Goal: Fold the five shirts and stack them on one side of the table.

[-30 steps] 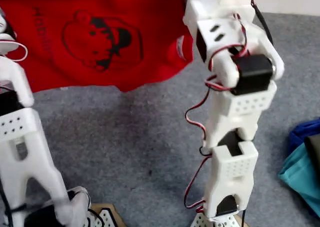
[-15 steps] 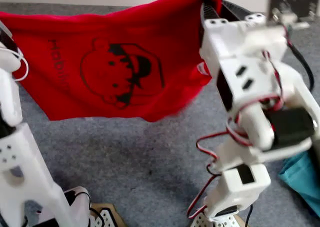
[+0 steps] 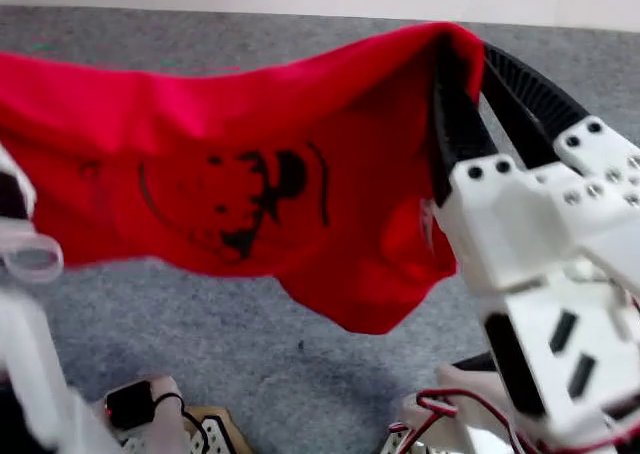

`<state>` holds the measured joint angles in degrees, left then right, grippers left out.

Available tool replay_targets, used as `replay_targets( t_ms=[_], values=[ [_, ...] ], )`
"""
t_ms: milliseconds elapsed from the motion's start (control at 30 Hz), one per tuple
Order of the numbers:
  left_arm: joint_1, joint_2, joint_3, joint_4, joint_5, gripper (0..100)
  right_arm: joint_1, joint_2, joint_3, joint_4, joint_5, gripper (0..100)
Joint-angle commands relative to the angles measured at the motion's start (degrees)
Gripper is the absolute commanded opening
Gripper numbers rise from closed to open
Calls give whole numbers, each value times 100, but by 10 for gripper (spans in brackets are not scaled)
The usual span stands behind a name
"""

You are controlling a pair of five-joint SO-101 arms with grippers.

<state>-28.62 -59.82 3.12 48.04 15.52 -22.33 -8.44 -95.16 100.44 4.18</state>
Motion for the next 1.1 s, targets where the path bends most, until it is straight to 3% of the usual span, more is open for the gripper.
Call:
replay_targets(
  t_ms=[0, 200, 467, 933, 1067],
  values=[
    [48, -453, 418, 18, 35, 7, -66, -365, 514, 40, 35, 7],
    [75, -611, 1446, -237, 35, 7, -40, -435, 1719, 40, 44, 7],
    [75, 198, 2949, -2435, 35, 7, -13, 330, 2738, -549, 35, 7],
    [207, 4075, 3521, -6163, -9, 8, 602, 3732, 3547, -3547, 62, 7],
    [541, 5253, 3363, -6980, -738, 8, 681, 4664, 3530, -4365, 70, 7]
  ],
)
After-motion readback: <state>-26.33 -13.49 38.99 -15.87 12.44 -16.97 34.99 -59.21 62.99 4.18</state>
